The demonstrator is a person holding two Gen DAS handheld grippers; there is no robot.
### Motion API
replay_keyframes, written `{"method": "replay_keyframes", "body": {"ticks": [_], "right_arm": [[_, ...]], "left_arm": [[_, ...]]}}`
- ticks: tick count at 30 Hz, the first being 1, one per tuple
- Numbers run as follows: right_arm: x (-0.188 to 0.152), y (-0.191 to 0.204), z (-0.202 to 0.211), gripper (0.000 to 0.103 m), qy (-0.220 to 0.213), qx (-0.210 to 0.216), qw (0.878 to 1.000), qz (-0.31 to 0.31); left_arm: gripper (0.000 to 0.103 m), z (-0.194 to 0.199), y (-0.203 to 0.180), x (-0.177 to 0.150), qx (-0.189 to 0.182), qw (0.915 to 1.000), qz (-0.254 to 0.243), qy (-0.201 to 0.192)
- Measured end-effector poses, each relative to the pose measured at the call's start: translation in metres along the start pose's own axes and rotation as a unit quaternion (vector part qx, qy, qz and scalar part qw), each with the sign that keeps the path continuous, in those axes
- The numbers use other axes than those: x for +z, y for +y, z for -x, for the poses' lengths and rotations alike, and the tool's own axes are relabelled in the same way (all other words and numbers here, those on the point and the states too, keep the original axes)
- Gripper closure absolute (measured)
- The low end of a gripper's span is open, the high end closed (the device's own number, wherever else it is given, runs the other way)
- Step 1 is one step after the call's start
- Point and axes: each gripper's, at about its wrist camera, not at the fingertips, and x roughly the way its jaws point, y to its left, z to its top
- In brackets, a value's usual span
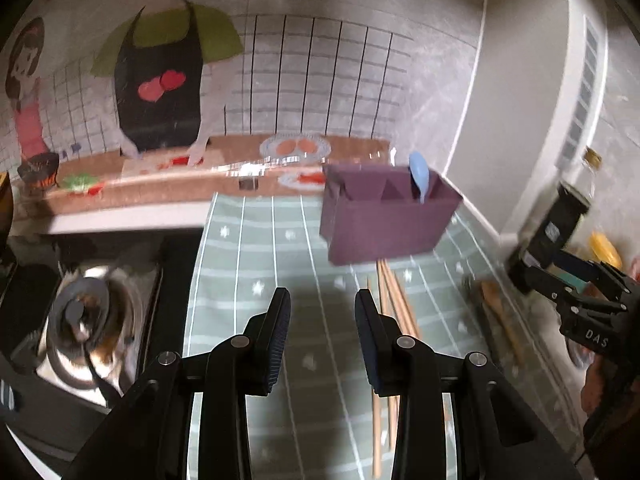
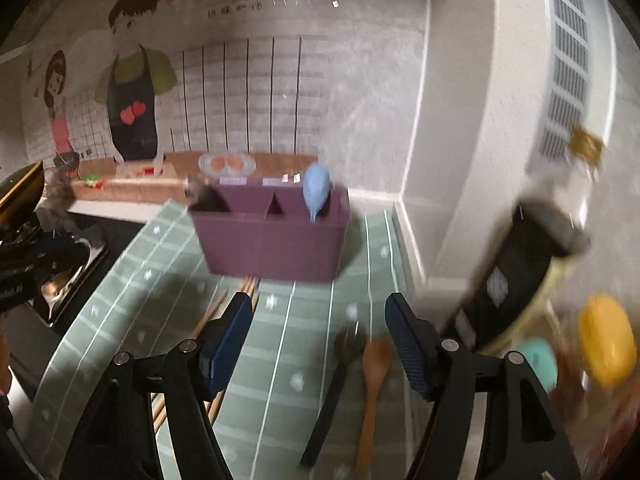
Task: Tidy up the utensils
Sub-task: 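Withdraw both grippers from the caddy back toward the chopsticks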
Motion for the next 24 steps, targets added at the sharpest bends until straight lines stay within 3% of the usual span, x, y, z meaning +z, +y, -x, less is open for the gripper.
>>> {"method": "replay_keyframes", "body": {"ticks": [3,7,13,19,21,24], "right_arm": [[-0.022,0.009,0.008,0.04,0.024,0.003,1.0,-0.01],[-0.052,0.028,0.015,0.055,0.067,0.006,0.998,0.003],[-0.096,0.051,0.018,0.08,0.112,0.02,0.993,0.005],[-0.121,0.056,0.009,0.081,0.138,0.076,0.987,-0.013],[-0.124,0.062,0.004,0.081,0.141,0.088,0.986,-0.007],[-0.126,0.068,-0.006,0.081,0.141,0.09,0.986,0.009]], "left_arm": [[0.068,0.005,0.009,-0.02,-0.022,0.9995,0.014,0.016],[0.068,0.01,0.013,-0.043,-0.054,0.9978,0.012,0.037],[0.068,0.011,0.016,-0.066,-0.066,0.9951,0.029,0.067],[0.068,0.022,0.013,-0.082,-0.049,0.9951,0.057,0.064],[0.068,0.022,0.015,-0.087,-0.055,0.9933,0.073,0.071],[0.068,0.023,0.014,-0.094,-0.032,0.9933,0.078,0.078]]}}
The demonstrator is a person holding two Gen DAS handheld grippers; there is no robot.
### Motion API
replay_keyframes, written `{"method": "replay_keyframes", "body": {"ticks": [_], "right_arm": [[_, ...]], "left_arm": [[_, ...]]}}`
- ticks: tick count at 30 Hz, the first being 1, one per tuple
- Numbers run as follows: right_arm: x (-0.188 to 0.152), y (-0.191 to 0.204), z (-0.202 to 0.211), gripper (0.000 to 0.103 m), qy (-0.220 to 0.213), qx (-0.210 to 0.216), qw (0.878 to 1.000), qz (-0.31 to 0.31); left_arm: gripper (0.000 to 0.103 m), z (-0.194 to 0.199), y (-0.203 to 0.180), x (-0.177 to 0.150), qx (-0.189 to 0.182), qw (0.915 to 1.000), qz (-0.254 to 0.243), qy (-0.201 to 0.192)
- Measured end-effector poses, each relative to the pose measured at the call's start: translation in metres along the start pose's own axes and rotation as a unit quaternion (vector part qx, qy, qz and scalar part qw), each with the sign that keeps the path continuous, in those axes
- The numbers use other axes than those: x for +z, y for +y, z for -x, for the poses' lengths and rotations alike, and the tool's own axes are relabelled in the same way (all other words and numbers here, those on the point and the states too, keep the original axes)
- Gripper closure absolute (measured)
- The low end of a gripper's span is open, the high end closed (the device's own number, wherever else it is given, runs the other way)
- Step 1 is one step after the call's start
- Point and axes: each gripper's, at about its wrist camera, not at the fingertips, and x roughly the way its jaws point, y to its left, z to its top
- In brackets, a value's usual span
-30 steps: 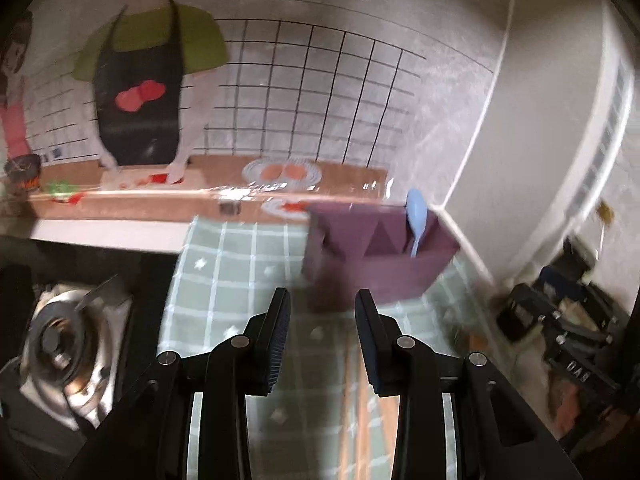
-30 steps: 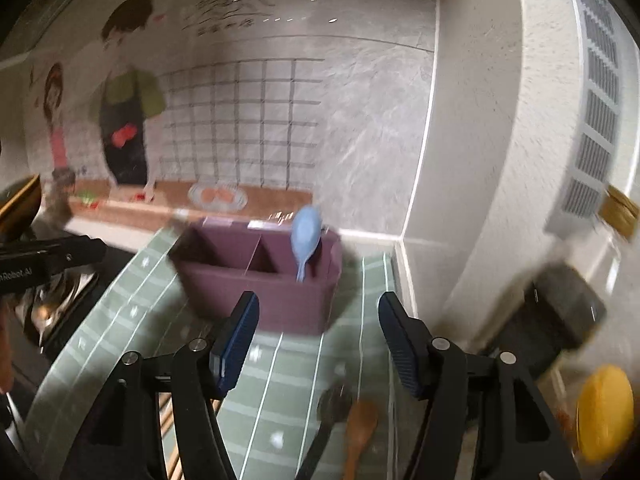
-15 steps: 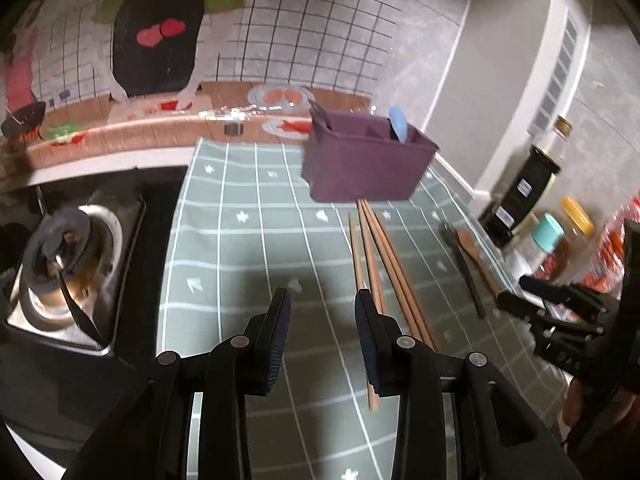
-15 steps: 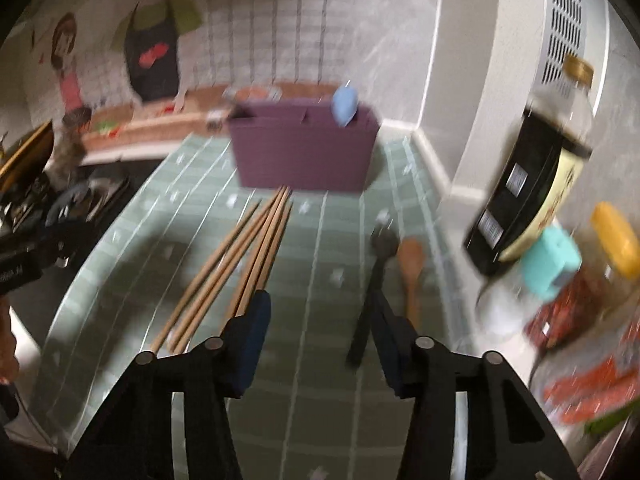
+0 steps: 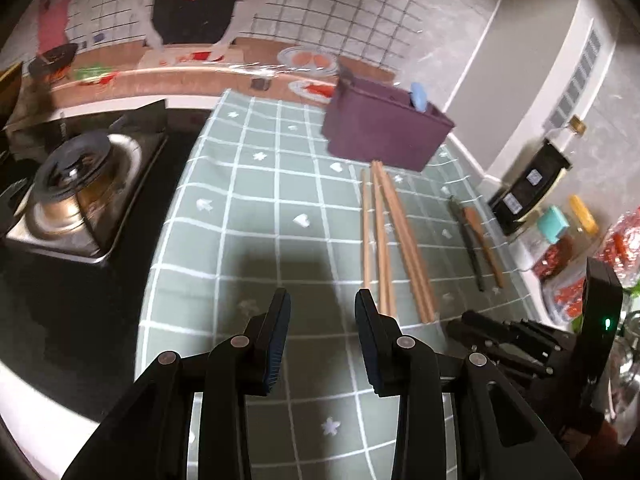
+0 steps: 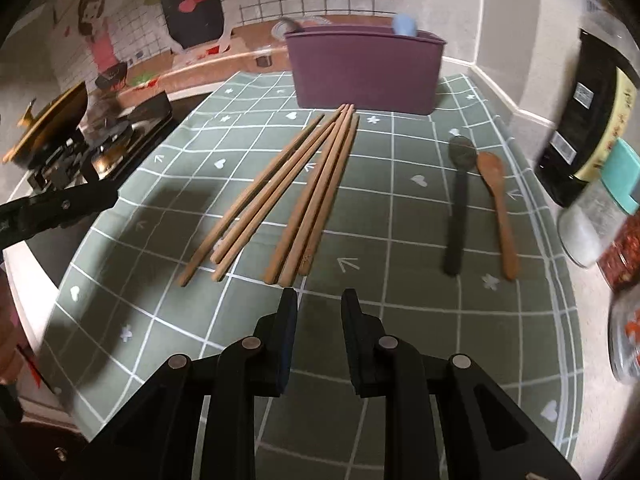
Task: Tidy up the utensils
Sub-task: 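Withdraw both grippers from the caddy back toward the chopsticks, then close the left gripper on a pair of wooden chopsticks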
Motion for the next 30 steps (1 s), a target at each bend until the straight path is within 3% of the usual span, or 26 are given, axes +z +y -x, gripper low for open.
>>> {"method": "replay_keyframes", "body": {"ticks": [7,18,20,30], "right_arm": [[0.008,-0.004,-0.015,0.081,0.003,0.036,0.999,-0.009],[0.023,0.004,-0.029,0.082,0.009,0.013,1.0,0.019],[0.024,0.001,-0.029,0.091,0.01,0.007,1.0,0.023],[0.012,-0.043,0.004,0.096,-0.008,0.005,1.0,-0.003]], "left_arm": [[0.068,0.008,-0.008,-0.017,0.013,0.9999,-0.007,-0.006],[0.068,0.003,-0.026,-0.032,0.001,0.9999,-0.012,0.007],[0.068,-0.003,-0.035,-0.035,-0.003,0.9997,-0.021,0.013],[0.069,-0.034,-0.069,-0.042,-0.017,0.9985,-0.044,0.03]]}}
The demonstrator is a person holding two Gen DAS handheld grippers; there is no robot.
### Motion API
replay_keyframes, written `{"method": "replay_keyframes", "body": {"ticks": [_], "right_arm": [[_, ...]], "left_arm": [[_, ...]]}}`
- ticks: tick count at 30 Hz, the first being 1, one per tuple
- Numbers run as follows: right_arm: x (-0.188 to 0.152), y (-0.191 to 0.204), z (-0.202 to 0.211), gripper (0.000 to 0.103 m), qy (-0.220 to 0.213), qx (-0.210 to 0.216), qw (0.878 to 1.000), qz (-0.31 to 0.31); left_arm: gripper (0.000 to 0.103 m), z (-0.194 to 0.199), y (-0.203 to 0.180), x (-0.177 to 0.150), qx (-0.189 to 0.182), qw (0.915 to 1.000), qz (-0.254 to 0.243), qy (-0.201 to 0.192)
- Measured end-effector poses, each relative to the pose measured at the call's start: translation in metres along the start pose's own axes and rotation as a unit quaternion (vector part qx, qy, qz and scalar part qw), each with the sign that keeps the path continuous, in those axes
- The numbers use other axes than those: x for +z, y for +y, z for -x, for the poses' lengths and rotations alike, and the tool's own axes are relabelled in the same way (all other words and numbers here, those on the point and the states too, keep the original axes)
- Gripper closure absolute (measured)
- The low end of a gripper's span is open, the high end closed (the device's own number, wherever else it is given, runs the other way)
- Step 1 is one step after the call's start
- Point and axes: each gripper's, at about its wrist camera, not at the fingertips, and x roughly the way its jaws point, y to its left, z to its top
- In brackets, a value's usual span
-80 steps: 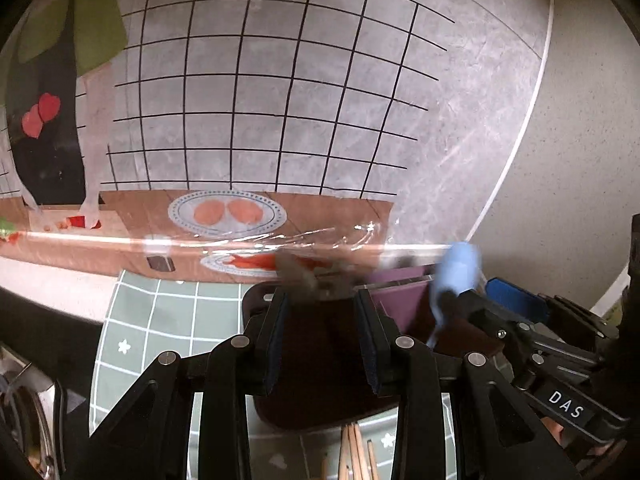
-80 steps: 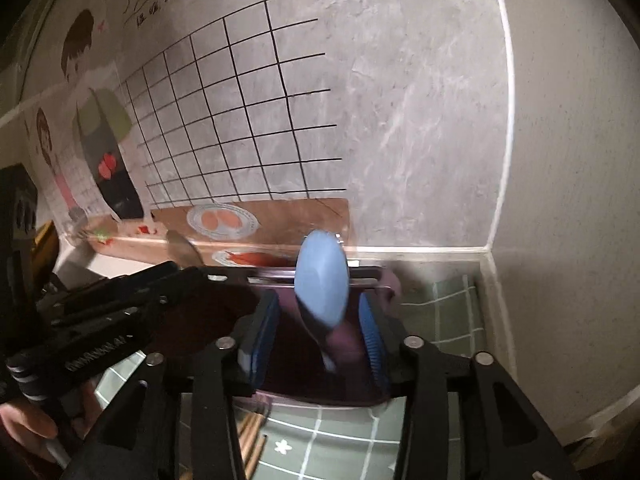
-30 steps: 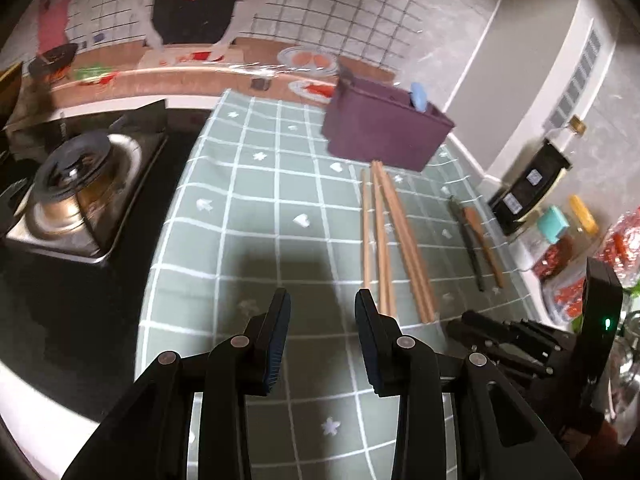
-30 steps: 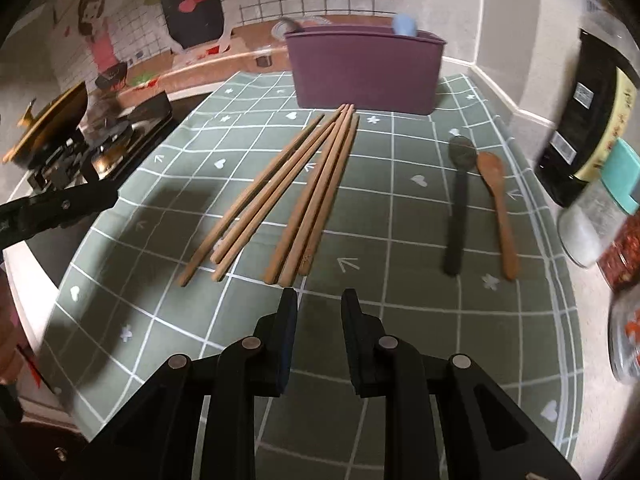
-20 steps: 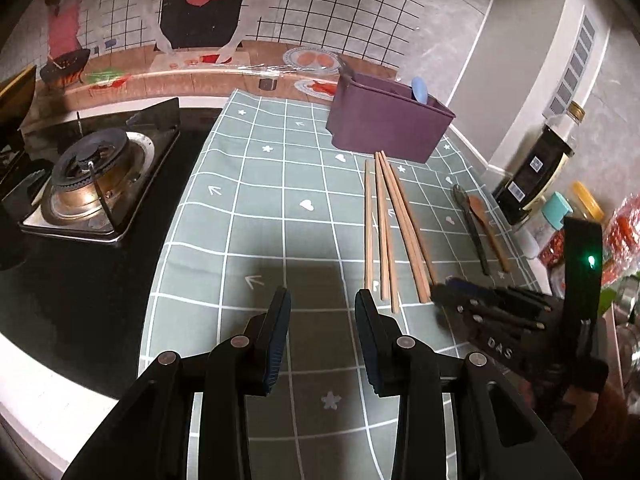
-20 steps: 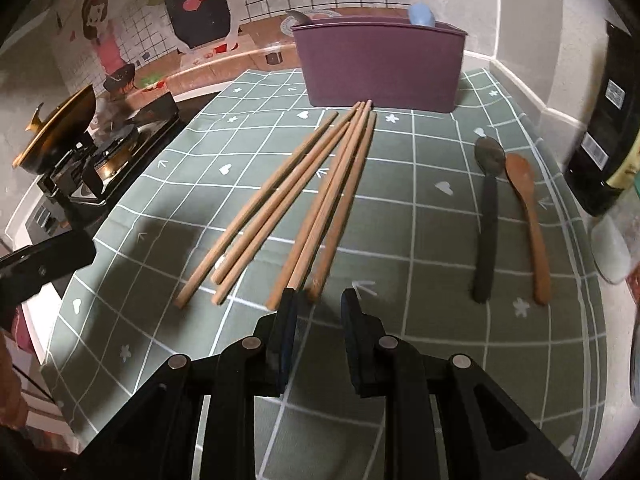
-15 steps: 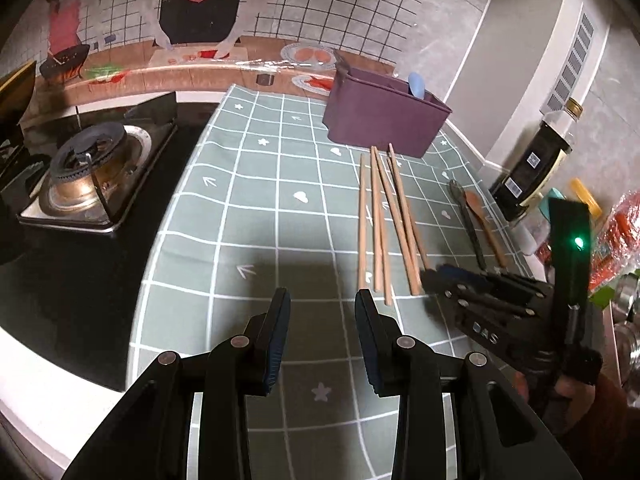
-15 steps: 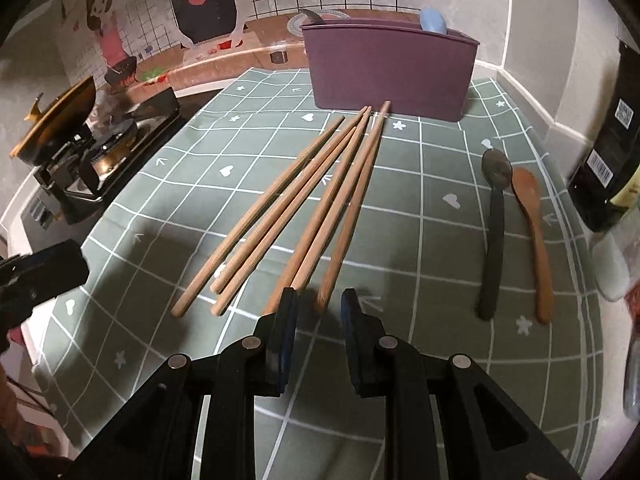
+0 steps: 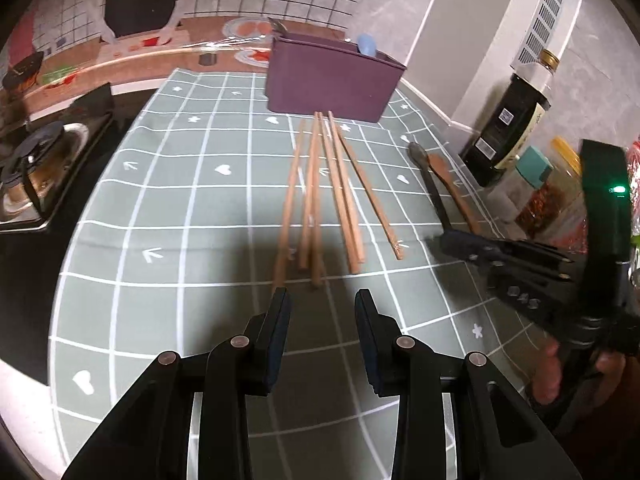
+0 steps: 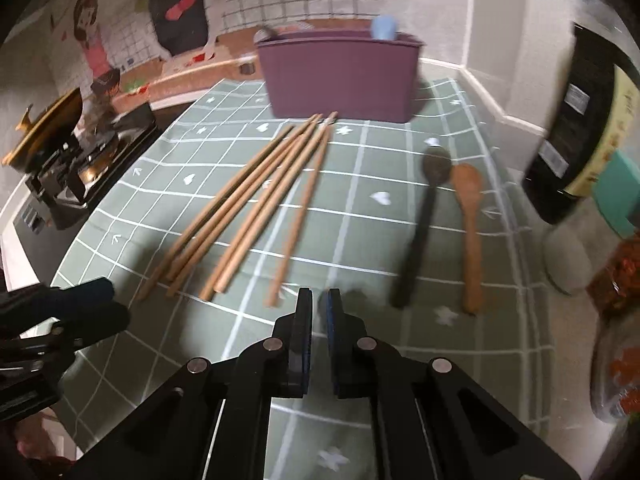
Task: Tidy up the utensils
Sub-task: 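Close the left gripper on a pair of wooden chopsticks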
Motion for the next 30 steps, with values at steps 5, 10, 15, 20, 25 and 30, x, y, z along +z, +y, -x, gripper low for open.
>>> {"method": "replay_keyframes", "body": {"ticks": [5,10,15,20,25,30], "right_arm": [[-0.007,-0.015,0.016,0.095,-0.012,-0.027,1.0,0.004],[-0.015,-0.019,0.028,0.079,-0.034,-0.081,0.996,0.023],[-0.019,-0.025,0.038,0.061,-0.05,-0.089,0.995,0.019],[-0.02,-0.025,0.04,0.056,-0.049,-0.111,0.992,0.029],[-0.017,-0.019,0.039,0.056,-0.05,-0.115,0.991,0.045],[-0.008,-0.016,0.039,0.06,-0.047,-0.052,0.997,0.029]], "left_arm": [[0.073,-0.012,-0.003,-0.001,0.011,0.9999,0.011,0.003],[0.084,-0.022,-0.004,0.003,0.034,0.9994,0.004,0.002],[0.084,-0.032,-0.004,0.006,0.049,0.9987,0.002,0.013],[0.093,-0.039,-0.014,0.007,0.064,0.9976,-0.02,0.016],[0.097,-0.041,-0.01,0.012,0.074,0.9972,-0.011,0.01],[0.097,-0.022,-0.001,0.009,0.066,0.9978,-0.006,0.007]]}}
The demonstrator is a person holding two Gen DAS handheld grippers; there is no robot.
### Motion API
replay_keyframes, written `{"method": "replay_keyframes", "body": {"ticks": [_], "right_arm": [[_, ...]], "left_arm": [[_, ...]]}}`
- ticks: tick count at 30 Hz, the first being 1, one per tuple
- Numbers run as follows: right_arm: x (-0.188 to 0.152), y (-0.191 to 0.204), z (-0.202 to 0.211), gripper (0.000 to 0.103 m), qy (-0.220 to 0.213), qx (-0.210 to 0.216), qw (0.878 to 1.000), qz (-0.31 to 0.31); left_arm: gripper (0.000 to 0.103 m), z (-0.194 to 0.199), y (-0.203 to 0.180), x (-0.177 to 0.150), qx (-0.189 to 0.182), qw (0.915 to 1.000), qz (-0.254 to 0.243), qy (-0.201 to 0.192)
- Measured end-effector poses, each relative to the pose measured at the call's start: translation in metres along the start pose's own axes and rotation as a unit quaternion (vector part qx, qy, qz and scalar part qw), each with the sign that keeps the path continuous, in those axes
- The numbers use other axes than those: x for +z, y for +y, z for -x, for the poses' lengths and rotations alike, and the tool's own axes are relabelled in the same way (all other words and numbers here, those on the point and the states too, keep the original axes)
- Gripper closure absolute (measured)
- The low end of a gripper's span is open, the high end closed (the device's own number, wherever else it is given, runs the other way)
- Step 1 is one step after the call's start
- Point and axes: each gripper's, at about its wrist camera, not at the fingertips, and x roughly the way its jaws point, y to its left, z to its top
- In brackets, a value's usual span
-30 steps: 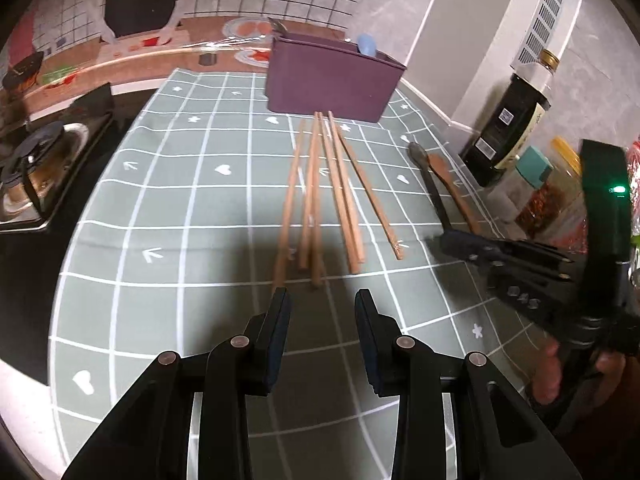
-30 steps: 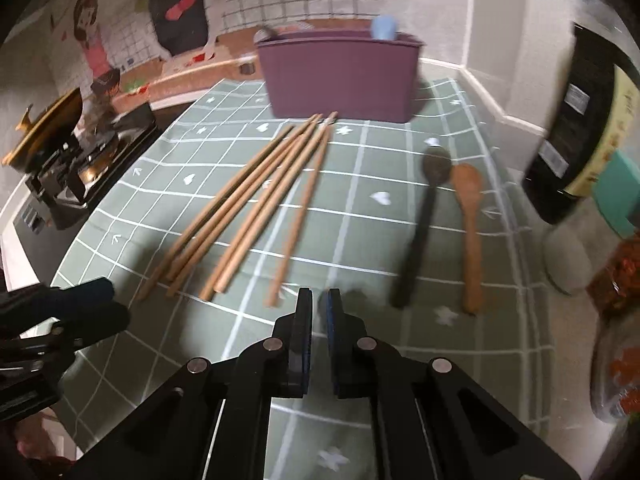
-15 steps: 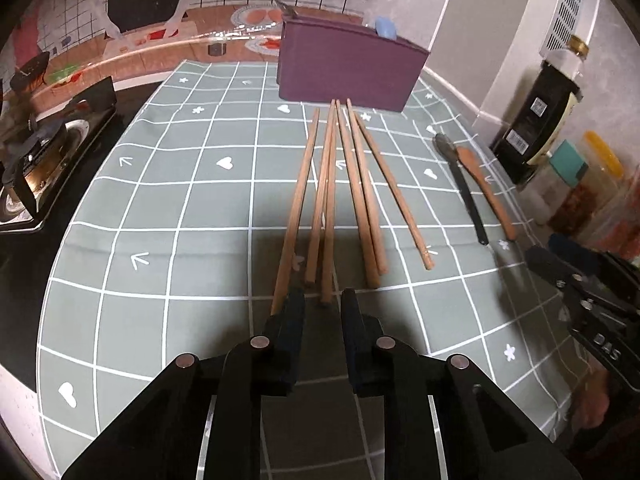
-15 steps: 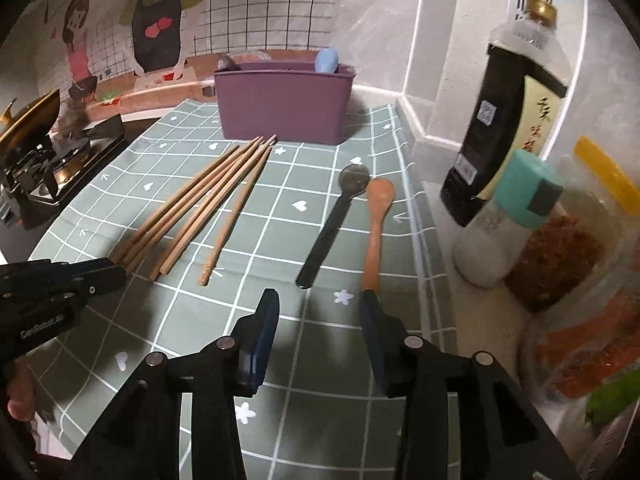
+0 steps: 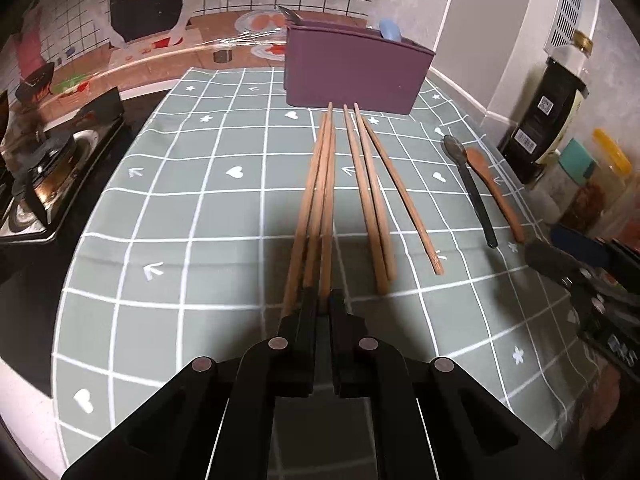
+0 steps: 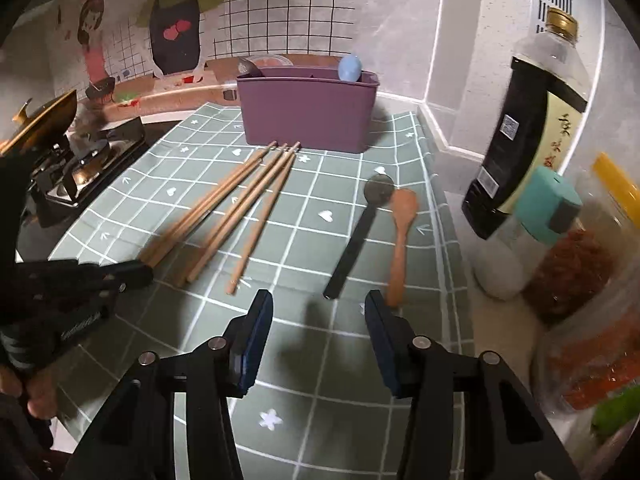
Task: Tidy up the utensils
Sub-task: 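Close the left gripper on a pair of wooden chopsticks, then grasp a single wooden chopstick with the right gripper while the left holds its pair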
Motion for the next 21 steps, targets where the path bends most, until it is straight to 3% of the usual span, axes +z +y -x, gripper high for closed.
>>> {"method": "replay_keyframes", "body": {"ticks": [4,7,12,21], "right_arm": [[0.008,0.012,-0.012,0.075,0.031,0.048,0.998,0.002],[0.009,0.023,-0.023,0.079,0.05,0.078,0.996,-0.003],[0.011,0.042,-0.038,0.08,0.063,0.089,0.994,0.001],[0.016,0.052,-0.061,0.08,0.079,0.078,0.994,-0.004]], "left_arm": [[0.097,0.022,0.007,-0.005,0.0,0.9999,-0.002,-0.015],[0.097,0.034,0.008,-0.005,0.006,0.9995,-0.01,-0.03],[0.097,0.046,0.011,-0.004,0.01,0.9985,-0.022,-0.049],[0.097,0.049,0.024,-0.004,-0.003,0.9988,0.006,-0.049]]}}
